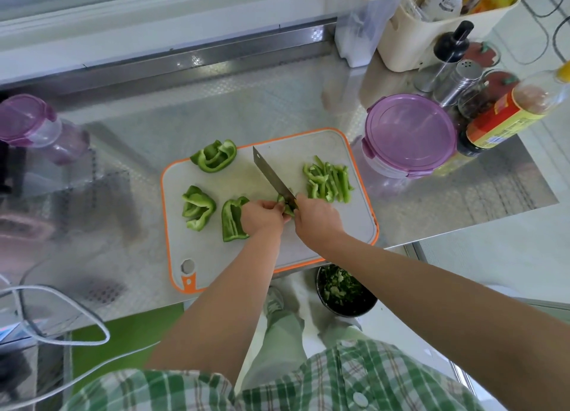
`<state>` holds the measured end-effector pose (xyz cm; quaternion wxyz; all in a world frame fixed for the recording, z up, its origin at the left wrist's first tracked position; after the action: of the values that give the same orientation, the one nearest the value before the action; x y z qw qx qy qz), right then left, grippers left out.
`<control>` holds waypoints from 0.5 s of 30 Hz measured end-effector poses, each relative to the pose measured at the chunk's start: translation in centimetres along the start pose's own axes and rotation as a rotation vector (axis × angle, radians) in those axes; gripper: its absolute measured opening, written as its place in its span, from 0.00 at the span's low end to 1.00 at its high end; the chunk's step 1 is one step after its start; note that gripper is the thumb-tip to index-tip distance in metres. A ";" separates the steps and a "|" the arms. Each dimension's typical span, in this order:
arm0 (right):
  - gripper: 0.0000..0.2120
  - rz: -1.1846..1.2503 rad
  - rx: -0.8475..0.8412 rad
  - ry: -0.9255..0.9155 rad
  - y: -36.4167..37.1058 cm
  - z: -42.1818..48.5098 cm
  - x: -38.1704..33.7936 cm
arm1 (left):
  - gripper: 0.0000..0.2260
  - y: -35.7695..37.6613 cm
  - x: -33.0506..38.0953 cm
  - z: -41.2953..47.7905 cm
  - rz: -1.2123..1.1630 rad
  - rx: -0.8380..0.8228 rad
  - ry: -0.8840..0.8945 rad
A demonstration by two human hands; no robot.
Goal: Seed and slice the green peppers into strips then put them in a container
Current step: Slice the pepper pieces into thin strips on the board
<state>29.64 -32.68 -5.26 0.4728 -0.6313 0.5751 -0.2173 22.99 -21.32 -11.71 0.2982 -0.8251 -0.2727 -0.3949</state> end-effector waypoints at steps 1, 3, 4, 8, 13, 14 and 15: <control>0.06 0.016 0.008 0.004 0.0 0.1 0.2 | 0.08 -0.1 0.1 0.0 0.004 0.004 0.000; 0.06 0.098 0.021 0.028 -0.2 0.1 0.7 | 0.09 -0.3 0.1 0.0 0.001 0.011 0.004; 0.06 0.141 0.029 0.033 -0.4 0.3 0.9 | 0.09 -0.3 0.3 -0.2 -0.004 0.007 0.005; 0.07 0.199 0.041 -0.034 -1.9 0.2 0.8 | 0.05 -0.1 0.6 -0.7 -0.002 -0.033 0.020; 0.07 0.148 -0.032 -0.050 -1.6 -0.4 0.8 | 0.09 -0.1 -0.2 0.0 -0.049 0.006 -0.028; 0.07 0.149 -0.037 -0.046 -1.4 -0.4 0.7 | 0.09 -0.1 -0.3 0.2 -0.030 0.003 -0.026; 0.07 0.153 -0.043 -0.044 -1.3 -0.5 0.7 | 0.09 -0.2 -0.3 0.1 -0.007 0.001 -0.027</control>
<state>30.09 -33.61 -4.13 0.4871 -0.5999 0.6157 -0.1542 22.79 -21.16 -11.95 0.2934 -0.8293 -0.2800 -0.3844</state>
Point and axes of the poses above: each hand's wrist, its own z-axis towards the middle knuckle, its own y-axis out of the palm, x = y × z, the point moved 9 cm from there along z, towards the middle knuckle, and after that the axes turned 11 degrees about y, right-handed, at the moved point
